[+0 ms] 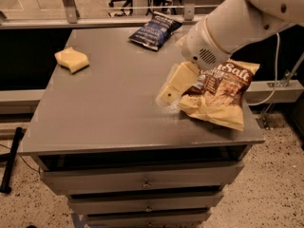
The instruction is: Pick sponge
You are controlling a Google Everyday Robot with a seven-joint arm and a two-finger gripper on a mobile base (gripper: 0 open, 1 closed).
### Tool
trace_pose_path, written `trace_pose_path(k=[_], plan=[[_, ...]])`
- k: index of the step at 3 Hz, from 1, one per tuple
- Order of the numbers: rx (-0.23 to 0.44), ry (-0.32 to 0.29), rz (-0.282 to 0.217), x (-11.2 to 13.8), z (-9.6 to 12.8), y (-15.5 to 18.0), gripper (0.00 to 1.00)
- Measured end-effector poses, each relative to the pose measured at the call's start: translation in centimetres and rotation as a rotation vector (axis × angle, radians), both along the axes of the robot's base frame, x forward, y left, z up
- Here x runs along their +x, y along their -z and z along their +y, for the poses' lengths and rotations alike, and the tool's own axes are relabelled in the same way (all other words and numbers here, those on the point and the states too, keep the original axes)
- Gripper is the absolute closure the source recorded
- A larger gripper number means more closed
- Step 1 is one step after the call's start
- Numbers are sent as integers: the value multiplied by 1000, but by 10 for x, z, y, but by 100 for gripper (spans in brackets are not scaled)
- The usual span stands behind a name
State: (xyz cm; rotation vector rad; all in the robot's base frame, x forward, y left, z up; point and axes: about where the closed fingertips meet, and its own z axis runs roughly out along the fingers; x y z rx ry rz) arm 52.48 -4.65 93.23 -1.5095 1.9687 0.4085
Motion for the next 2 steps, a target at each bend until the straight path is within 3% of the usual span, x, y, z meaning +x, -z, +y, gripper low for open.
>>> trace_pose_path(k=[1,2], plan=[[-10,-3,4,-2,-2,1,0],[21,-27,3,3,14,6,0]])
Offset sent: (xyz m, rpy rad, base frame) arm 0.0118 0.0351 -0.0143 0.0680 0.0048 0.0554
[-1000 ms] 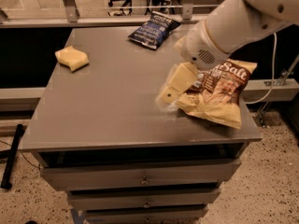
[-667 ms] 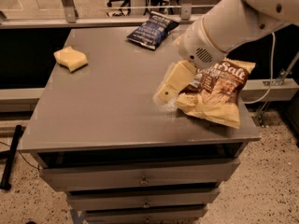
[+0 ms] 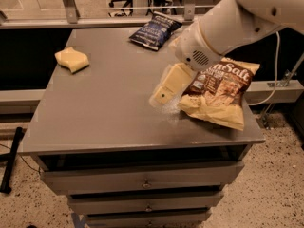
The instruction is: Pick sponge
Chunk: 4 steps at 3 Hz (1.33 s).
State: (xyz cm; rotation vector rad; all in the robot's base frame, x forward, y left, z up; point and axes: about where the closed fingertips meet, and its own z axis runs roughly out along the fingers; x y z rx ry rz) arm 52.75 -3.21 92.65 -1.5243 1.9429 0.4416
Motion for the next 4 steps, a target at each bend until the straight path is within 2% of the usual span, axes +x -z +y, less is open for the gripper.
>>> trace_pose_path(k=[1,2,3,4], plan=[[107,-48,-2,25,62,14,0],[216,-74,-42,62,126,18,0],[300,-85,-113,98,183,18,0],[341,-76,-164,131,226,26,0]])
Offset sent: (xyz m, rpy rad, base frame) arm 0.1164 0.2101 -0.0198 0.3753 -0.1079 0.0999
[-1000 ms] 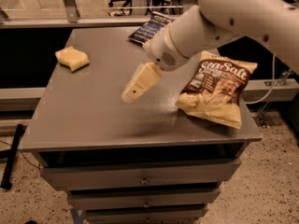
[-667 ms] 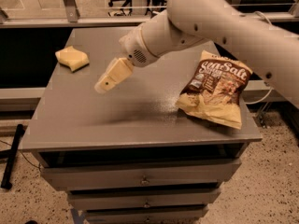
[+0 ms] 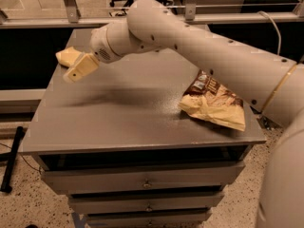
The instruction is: Pick sponge
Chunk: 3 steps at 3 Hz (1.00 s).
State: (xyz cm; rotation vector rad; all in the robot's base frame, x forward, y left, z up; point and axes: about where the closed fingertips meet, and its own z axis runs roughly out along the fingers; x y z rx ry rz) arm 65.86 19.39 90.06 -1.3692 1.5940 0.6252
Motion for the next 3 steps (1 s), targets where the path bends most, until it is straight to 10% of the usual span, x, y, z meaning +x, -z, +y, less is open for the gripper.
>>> trace_pose_path(k=[3], plan=[[7,86,27,59,73,52,0]])
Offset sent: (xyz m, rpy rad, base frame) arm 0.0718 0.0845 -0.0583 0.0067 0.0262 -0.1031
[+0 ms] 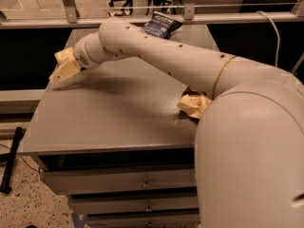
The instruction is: Pick sponge
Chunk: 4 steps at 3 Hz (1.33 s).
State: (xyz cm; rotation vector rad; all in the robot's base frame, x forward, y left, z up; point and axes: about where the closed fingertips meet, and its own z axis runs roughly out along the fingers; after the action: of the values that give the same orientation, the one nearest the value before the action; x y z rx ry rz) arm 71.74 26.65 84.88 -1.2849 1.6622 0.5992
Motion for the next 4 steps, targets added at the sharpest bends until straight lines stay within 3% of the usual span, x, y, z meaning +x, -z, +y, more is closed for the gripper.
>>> trace_pose_path(k=[1,2,4], plan=[[3,31,21,8,6,11,0],[43,61,52,15,5,17,17],[105,92,62,23,-6,10,63]])
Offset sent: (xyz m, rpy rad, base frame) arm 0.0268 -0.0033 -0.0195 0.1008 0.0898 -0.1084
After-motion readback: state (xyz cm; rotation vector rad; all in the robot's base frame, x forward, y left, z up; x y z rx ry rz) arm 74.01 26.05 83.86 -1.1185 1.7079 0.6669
